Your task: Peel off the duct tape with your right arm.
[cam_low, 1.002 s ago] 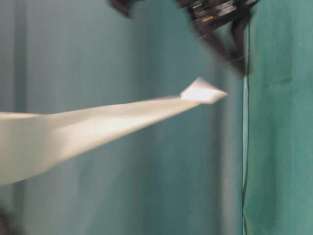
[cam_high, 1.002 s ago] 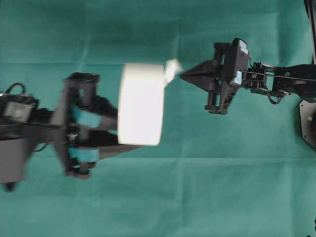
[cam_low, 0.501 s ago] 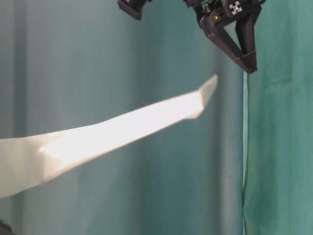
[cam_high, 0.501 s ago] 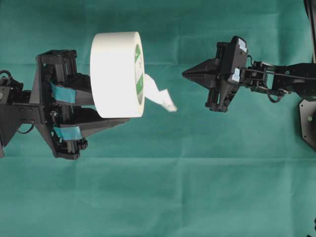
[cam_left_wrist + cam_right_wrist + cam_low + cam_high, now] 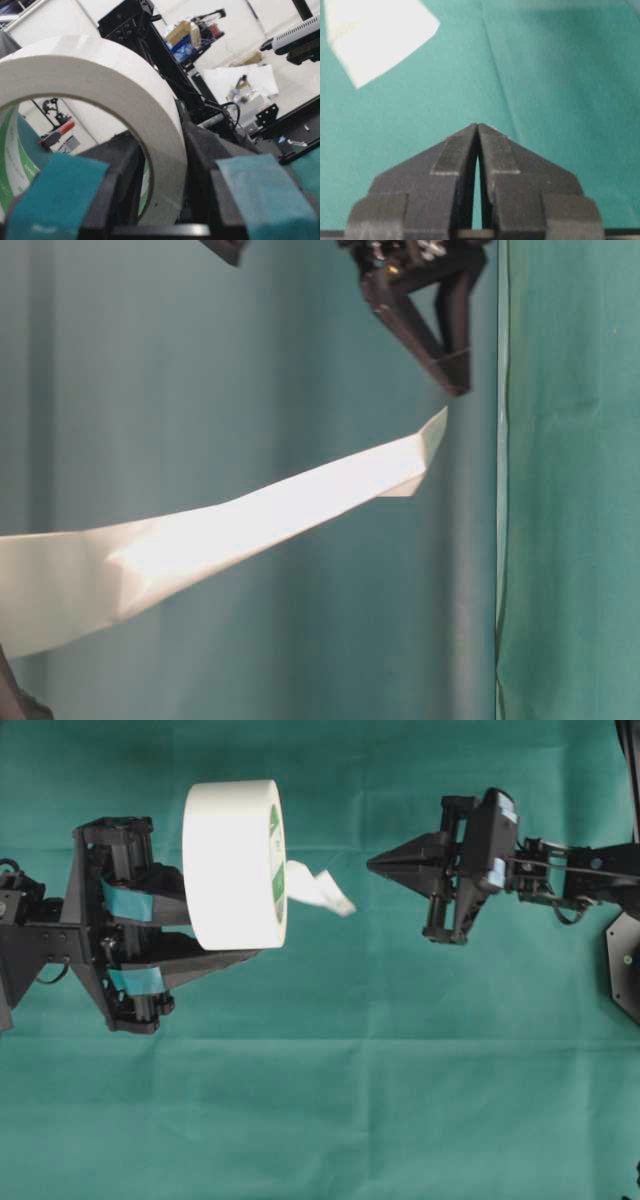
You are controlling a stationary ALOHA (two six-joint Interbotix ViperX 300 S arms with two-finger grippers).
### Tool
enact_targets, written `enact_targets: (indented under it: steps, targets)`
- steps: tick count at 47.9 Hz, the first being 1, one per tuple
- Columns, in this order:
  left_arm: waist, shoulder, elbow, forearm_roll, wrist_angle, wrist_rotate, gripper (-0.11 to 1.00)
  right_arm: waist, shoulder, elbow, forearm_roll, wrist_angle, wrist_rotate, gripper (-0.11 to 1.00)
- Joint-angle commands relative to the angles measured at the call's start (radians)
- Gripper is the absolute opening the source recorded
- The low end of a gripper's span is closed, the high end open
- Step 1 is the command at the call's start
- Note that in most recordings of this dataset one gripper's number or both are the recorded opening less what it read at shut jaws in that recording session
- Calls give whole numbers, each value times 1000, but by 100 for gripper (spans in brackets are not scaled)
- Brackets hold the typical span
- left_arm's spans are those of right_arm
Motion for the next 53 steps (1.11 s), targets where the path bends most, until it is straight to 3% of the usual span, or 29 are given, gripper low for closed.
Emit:
enact_targets:
  steps: [1, 35, 41, 46, 51, 53]
  targets:
    - [9, -25, -8, -2, -14, 0, 20, 14, -44, -2, -23, -12, 2, -10]
    - [35, -25, 12, -2, -14, -3, 20, 31, -71, 2, -55, -43, 0, -7]
    - [37, -26, 12, -2, -14, -3, 21, 58, -43, -21, -83, -43, -6, 6]
    - [38, -26, 12, -2, -14, -3, 20, 81, -17, -48, -118, -43, -6, 31]
    - [37, -26, 12, -2, -14, -3, 20, 97, 5, -74, -137, -43, -6, 62]
    - [38, -26, 11, -2, -14, -3, 20, 98, 14, -86, -141, -43, -6, 67]
